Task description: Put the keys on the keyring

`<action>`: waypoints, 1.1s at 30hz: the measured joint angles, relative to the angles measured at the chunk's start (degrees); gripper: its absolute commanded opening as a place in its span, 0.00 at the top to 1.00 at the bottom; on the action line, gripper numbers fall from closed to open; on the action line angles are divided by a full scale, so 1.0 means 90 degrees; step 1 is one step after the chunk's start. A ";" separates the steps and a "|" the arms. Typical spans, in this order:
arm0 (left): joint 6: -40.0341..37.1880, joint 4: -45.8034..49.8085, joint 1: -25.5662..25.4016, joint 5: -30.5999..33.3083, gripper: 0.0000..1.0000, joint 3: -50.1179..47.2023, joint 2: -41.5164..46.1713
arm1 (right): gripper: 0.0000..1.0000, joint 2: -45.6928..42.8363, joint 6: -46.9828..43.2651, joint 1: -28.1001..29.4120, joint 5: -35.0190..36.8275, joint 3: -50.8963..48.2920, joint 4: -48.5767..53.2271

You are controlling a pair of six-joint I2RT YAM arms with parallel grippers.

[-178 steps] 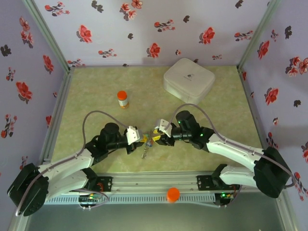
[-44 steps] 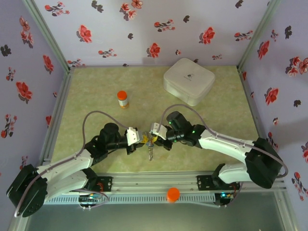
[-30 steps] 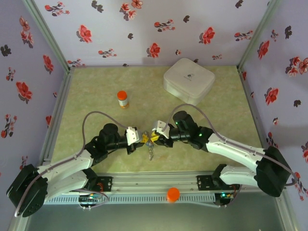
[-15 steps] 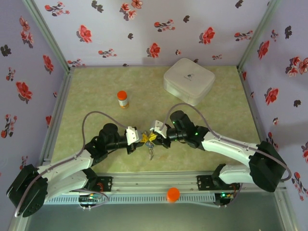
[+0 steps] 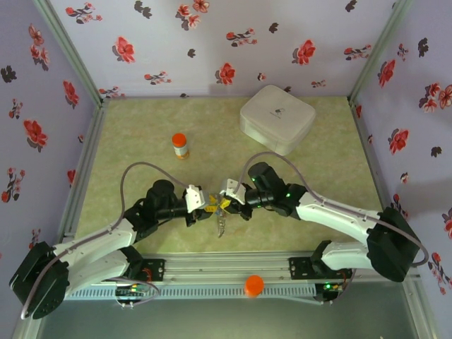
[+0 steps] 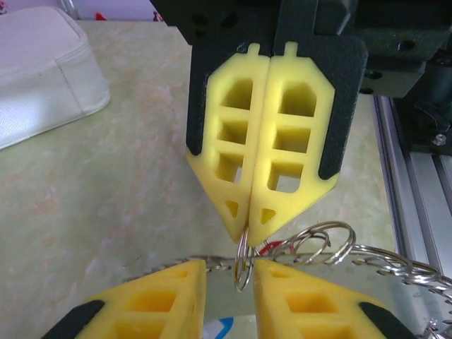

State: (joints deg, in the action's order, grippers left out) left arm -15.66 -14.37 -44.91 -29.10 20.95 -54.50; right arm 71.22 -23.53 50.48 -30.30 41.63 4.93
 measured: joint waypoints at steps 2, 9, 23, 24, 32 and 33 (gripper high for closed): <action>-0.0134 0.0284 0.0000 0.0017 0.80 0.0138 0.0000 | 1.00 0.0007 -0.0124 0.0100 0.0160 0.0170 0.0279; -0.0338 0.0789 0.0000 0.0056 0.82 0.0316 -0.0002 | 1.00 0.0209 -0.0481 0.0391 0.0612 0.0668 0.0925; -0.0165 0.0418 -0.0012 0.0034 1.00 0.0180 0.0000 | 0.73 -0.0012 -0.0034 0.0061 0.0393 0.0367 0.0291; -0.0126 0.0313 -0.0012 0.0036 1.00 0.0134 0.0000 | 0.73 -0.0131 0.0061 -0.0041 0.0291 0.0238 0.0160; 0.0231 -0.0471 -0.0012 -0.0010 1.00 -0.0245 -0.0002 | 0.73 -0.0272 0.0393 -0.0277 -0.0131 -0.0131 -0.0364; 0.0277 -0.0549 -0.0012 -0.0010 1.00 -0.0277 -0.0002 | 0.73 -0.0238 0.0425 -0.0277 -0.0165 -0.0131 -0.0403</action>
State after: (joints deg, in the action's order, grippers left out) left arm -13.17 -19.31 -45.01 -29.19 18.46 -54.52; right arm 69.08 -19.70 47.99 -31.79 40.45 1.30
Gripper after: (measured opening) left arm 0.064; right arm 0.273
